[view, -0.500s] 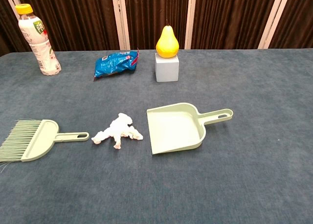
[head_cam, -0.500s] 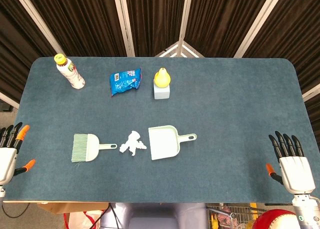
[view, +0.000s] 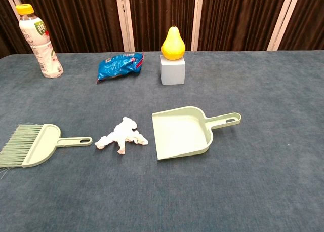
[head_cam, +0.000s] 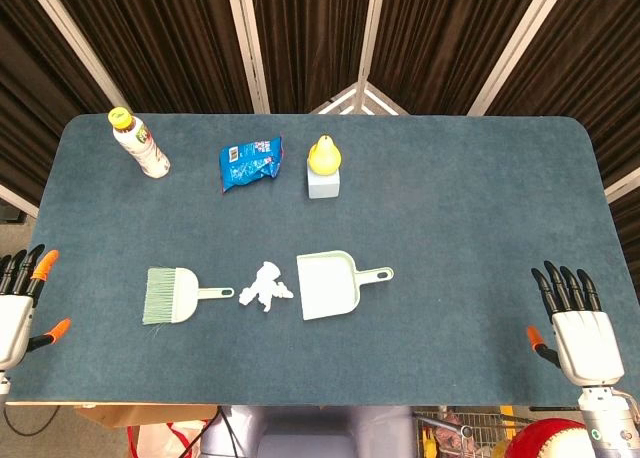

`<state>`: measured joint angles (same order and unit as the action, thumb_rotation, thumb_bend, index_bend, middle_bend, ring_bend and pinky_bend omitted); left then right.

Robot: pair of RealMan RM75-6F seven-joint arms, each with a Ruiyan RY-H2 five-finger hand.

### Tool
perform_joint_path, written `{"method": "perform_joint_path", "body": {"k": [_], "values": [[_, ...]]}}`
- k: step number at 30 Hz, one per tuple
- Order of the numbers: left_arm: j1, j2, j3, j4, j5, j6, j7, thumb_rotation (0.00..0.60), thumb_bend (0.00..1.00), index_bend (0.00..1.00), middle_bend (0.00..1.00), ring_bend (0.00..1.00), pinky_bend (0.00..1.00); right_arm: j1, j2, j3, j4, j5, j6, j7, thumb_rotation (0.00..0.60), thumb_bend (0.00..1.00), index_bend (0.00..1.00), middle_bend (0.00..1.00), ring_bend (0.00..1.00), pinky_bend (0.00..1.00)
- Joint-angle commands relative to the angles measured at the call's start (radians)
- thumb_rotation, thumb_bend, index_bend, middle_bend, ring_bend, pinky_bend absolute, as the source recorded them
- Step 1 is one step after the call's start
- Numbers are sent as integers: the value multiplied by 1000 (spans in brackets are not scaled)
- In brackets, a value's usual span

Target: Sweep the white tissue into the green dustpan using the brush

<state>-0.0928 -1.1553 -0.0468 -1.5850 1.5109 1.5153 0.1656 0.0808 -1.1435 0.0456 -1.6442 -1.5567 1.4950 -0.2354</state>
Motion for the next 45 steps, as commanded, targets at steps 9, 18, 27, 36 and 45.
{"method": "perform_joint_path", "body": {"k": [9,18,27,36,45], "values": [[2,-1,2,-2,3,5,8,600,0,0,0,0,0,2,2,0,8,7,-8,33,600,350,0,0,0,0],[2,2,0,-6,-3,2,1,600,0,0,0,0,0,28,-7,25,-10,13,-22,42,600,350,0,0,0,2],[2,7,1,-19,-16,-10,9,600,0,0,0,0,0,136,-60,105,-19,104,-143,0,600,349,100,653,667,688],[-1,6,1,-28,-18,-17,17,600,0,0,0,0,0,238,-184,120,-17,176,-258,-142,600,350,327,840,841,812],[-6,10,-1,-36,-34,-36,6,600,0,0,0,0,0,308,-309,136,19,254,-304,-255,600,351,340,842,842,813]]}}
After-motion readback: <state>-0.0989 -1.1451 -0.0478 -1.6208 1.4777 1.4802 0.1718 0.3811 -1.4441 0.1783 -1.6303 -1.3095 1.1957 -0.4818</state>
